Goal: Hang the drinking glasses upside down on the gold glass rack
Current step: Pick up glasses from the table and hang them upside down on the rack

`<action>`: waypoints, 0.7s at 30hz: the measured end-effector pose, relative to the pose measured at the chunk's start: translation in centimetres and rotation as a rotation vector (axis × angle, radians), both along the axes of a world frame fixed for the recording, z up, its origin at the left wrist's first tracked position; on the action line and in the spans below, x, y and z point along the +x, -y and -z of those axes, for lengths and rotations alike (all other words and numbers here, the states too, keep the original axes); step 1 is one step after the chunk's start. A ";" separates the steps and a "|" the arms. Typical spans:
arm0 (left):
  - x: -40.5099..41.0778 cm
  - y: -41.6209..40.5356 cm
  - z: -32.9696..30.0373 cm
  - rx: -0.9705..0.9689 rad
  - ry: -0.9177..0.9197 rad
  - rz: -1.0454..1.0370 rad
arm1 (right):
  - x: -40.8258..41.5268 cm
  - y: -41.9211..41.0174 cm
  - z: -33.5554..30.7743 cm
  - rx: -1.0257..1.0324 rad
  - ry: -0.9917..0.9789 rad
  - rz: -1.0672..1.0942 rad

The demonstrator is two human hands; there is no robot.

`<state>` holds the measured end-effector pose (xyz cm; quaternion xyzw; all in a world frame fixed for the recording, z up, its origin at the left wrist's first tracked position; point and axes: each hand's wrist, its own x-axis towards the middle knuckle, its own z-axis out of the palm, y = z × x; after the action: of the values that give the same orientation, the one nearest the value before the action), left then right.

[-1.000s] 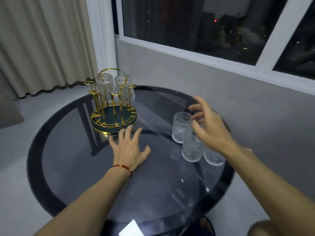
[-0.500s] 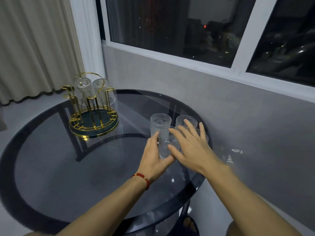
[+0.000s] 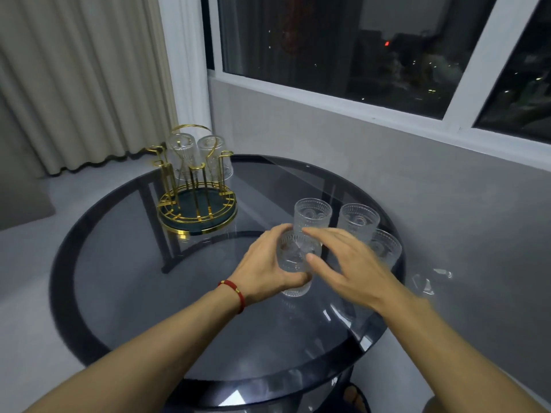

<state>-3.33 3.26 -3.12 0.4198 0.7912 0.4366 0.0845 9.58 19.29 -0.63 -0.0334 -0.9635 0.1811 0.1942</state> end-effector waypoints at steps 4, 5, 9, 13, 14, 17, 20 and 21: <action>-2.7 3.5 -0.8 0.050 0.021 -0.114 | -2.0 1.8 0.5 -0.278 -0.012 -0.039; -3.3 4.2 -1.1 0.094 0.043 -0.159 | -2.8 2.3 0.7 -0.365 -0.005 -0.023; -5.4 6.1 -1.5 0.251 0.155 -0.311 | -6.7 4.9 1.7 -0.941 0.149 0.060; -7.0 7.3 -1.1 0.398 0.368 -0.366 | -10.6 7.4 2.6 -1.559 0.239 -0.013; -7.3 7.5 -1.1 0.425 0.411 -0.367 | -11.2 7.6 2.7 -1.628 0.219 -0.034; -8.4 8.3 -0.8 0.450 0.448 -0.332 | -12.7 7.9 2.6 -1.685 0.133 -0.090; -10.1 9.6 -0.7 0.383 0.398 -0.266 | -13.6 7.7 2.0 -1.602 -0.004 -0.090; -10.6 10.1 -0.4 0.361 0.385 -0.276 | -13.7 7.6 1.8 -1.524 -0.049 -0.058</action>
<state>-13.91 -6.88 -2.68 0.2260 0.7198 0.6492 0.0970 -4.12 11.72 -2.39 -0.1288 -0.5681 0.8017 0.1340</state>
